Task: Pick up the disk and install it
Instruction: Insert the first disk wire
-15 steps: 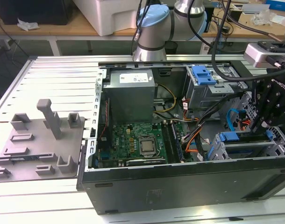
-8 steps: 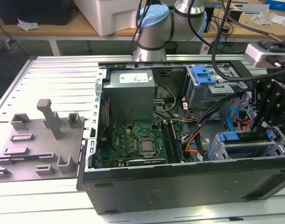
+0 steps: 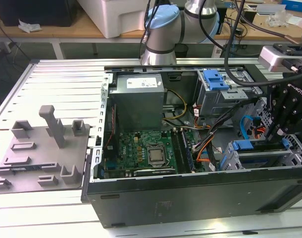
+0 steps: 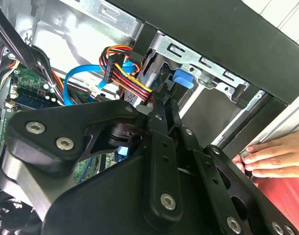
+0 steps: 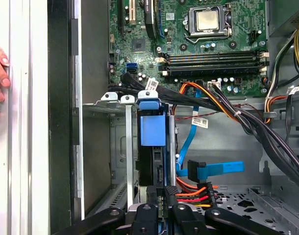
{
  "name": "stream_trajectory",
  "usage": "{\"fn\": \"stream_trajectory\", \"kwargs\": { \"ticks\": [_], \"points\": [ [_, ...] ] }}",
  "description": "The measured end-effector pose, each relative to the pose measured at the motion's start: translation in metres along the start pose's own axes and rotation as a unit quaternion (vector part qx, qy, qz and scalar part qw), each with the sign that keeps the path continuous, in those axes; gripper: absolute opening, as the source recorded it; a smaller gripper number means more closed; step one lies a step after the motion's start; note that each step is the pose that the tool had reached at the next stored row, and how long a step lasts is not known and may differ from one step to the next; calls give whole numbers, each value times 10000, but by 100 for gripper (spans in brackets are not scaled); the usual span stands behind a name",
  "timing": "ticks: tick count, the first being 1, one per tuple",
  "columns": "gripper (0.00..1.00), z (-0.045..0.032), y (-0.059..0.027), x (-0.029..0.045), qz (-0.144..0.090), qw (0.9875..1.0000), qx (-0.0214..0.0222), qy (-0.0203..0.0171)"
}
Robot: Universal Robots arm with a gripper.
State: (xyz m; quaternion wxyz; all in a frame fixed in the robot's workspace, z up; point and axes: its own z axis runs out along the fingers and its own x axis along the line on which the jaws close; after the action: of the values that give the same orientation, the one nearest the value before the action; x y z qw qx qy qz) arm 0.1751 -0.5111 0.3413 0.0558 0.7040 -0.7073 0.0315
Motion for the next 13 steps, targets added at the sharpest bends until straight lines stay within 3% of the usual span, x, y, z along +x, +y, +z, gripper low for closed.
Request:
{"fn": "stream_trajectory", "kwargs": {
  "ticks": [7, 10, 13],
  "points": [
    [18, 1, 0, 0, 0, 10000, 0, -4],
    [18, -74, 3, 9, 0, 10000, 0, -2],
    [18, -76, 3, 10, 0, 10000, 0, -1]
  ]
}}
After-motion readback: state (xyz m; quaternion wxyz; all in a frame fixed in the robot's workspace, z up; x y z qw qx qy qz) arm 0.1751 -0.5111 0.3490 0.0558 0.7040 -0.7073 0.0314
